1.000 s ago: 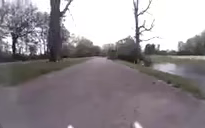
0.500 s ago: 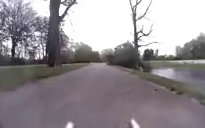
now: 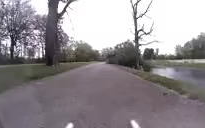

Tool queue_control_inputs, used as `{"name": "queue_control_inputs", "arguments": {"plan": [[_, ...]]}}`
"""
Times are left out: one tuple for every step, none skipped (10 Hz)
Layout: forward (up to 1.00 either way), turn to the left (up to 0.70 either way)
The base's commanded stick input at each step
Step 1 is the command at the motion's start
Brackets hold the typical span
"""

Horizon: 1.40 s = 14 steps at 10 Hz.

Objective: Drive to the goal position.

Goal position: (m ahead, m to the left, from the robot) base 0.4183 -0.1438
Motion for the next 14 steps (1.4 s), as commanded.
{"name": "queue_control_inputs", "arguments": {"plan": [[0.7,0.0],[0.7,0.0],[0.7,0.0],[0.7,0.0],[0.7,0.0],[0.7,0.0],[0.7,0.0],[0.7,0.0],[0.7,0.0],[0.7,0.0],[0.7,0.0],[0.7,0.0],[0.7,0.0],[0.7,0.0]]}}
